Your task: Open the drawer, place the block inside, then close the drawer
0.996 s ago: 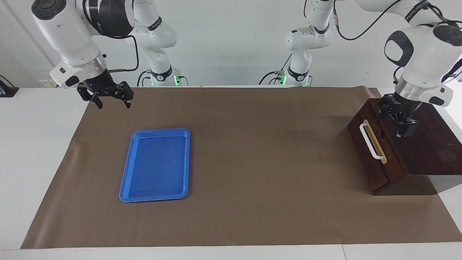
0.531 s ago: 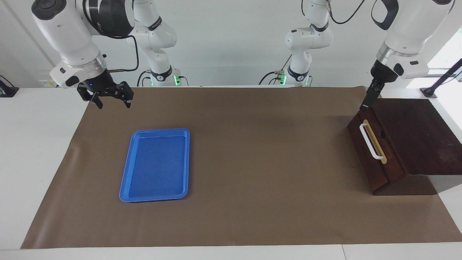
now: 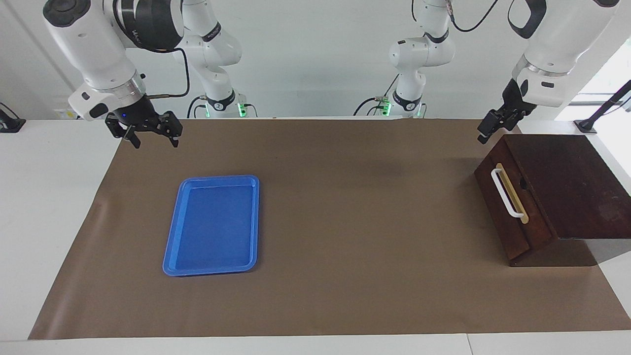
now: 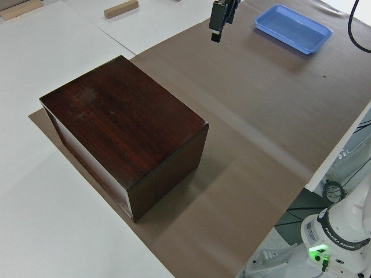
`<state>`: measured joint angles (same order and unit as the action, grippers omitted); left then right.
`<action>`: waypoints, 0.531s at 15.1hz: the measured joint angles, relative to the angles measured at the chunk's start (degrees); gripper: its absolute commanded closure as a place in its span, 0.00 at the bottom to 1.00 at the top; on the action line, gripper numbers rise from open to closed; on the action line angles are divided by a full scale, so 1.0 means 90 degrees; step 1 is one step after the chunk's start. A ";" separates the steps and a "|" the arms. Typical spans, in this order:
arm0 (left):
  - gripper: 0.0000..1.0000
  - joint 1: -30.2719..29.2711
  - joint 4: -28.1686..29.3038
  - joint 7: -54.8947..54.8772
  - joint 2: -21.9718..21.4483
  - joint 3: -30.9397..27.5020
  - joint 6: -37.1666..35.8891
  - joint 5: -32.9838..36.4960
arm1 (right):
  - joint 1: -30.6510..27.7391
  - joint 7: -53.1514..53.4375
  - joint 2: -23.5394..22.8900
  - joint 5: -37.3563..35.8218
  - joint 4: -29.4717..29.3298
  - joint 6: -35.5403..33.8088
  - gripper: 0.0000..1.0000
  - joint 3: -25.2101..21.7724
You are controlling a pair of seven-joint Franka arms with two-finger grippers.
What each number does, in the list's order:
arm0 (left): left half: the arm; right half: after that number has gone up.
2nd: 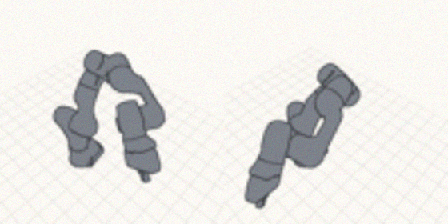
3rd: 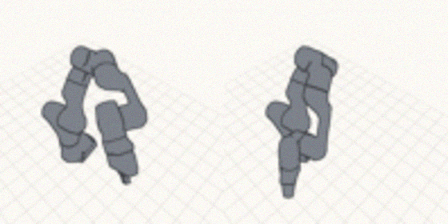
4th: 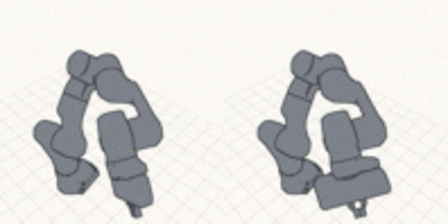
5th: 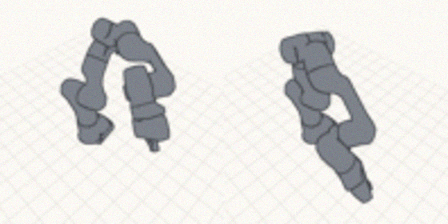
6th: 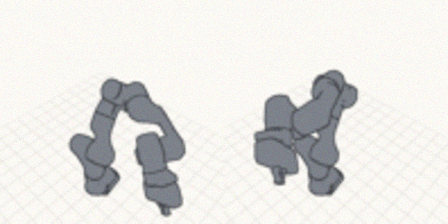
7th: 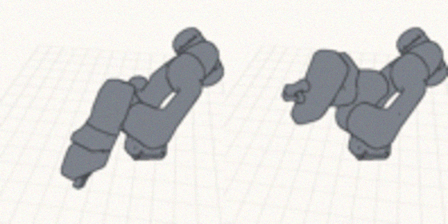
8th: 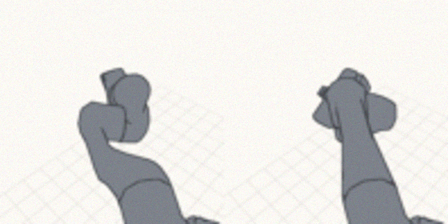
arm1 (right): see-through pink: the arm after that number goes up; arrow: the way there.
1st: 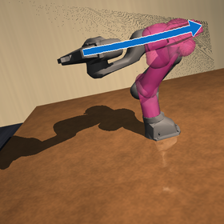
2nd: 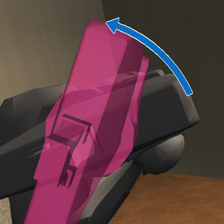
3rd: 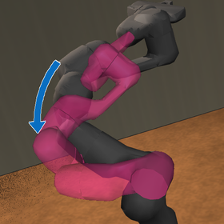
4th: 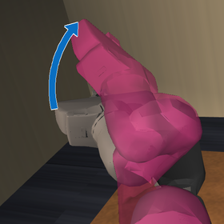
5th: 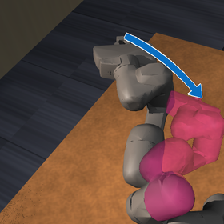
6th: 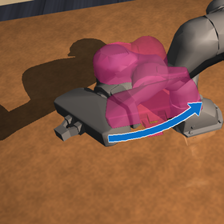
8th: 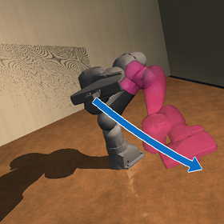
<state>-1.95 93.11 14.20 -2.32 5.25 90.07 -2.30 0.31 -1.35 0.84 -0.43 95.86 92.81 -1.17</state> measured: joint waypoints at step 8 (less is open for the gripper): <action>0.00 0.0023 -0.0006 -0.0981 0.0028 0.0018 -0.0137 0.0003 | 0.0000 0.0000 0.0020 0.0000 0.0000 0.0000 0.00 0.0000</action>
<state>-1.74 93.06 5.37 -2.07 5.41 88.83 -2.27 0.31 -1.35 1.02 -0.43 95.86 92.81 -1.17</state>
